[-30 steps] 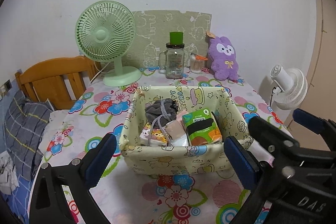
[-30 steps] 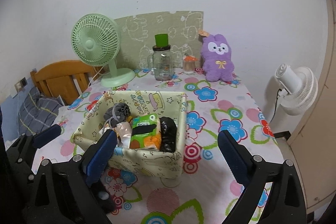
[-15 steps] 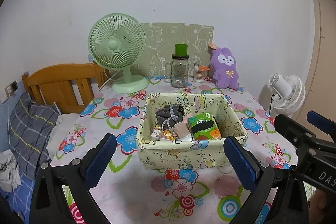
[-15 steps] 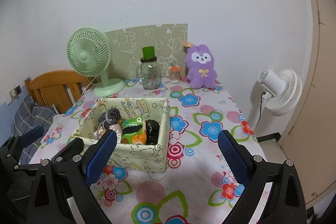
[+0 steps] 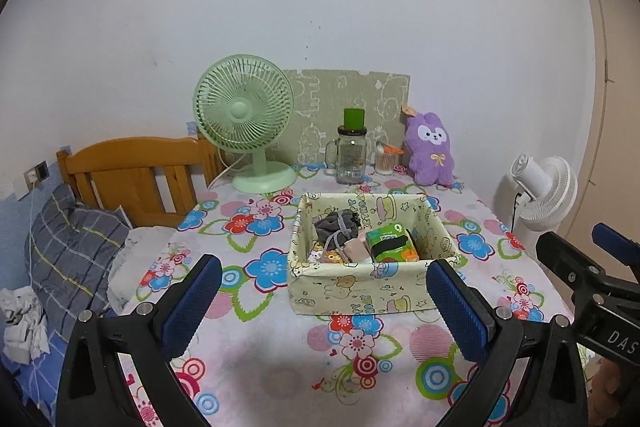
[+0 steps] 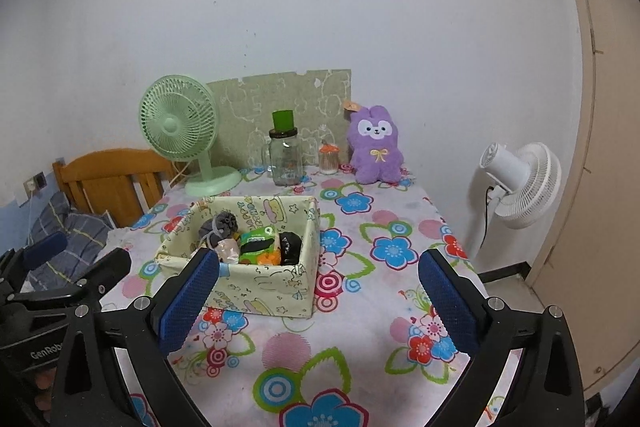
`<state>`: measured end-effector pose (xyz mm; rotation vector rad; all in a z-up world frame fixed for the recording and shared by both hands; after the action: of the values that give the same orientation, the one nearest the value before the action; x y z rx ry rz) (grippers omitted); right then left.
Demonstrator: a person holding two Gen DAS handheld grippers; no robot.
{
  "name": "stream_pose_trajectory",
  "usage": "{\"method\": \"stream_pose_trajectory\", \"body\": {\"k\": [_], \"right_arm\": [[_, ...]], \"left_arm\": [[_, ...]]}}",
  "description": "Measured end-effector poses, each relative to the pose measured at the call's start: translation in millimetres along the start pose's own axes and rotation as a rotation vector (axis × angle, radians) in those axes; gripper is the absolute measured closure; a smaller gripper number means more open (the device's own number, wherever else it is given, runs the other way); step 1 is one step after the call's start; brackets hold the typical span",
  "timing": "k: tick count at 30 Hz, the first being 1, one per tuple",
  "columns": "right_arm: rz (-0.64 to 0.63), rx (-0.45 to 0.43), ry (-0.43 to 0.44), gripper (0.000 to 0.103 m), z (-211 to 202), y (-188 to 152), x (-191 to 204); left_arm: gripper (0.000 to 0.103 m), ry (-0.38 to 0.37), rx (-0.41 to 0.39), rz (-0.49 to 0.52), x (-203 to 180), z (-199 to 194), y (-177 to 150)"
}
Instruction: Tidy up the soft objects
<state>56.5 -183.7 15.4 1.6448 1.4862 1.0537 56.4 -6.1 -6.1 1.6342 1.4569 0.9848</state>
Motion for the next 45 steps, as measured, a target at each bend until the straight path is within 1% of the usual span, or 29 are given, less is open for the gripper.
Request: {"method": "stream_pose_trajectory", "body": {"k": [10, 18, 45], "right_arm": [[0.007, -0.028, -0.015, 0.001, -29, -5, -2], [0.011, -0.024, -0.021, 0.0, -40, -8, -1], [0.018, -0.03, -0.014, 0.0, -43, -6, -1]], "left_arm": [[0.0, -0.004, -0.017, -0.028, 2, -24, -10], [0.0, -0.026, -0.033, -0.033, 1, -37, -12], [0.0, -0.018, -0.043, -0.038, 2, -40, -12]]}}
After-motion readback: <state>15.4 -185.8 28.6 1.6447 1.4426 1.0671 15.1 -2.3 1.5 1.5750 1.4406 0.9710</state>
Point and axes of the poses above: each gripper's, at about its wrist camera, not at the fingertips, and z roughly the way its jaws point, x to its left, y to its top, the point moved 2 cm from there along z, roughly the way its jaws point, and after that the axes turned 5 degrees about z, right-handed, at the moved point
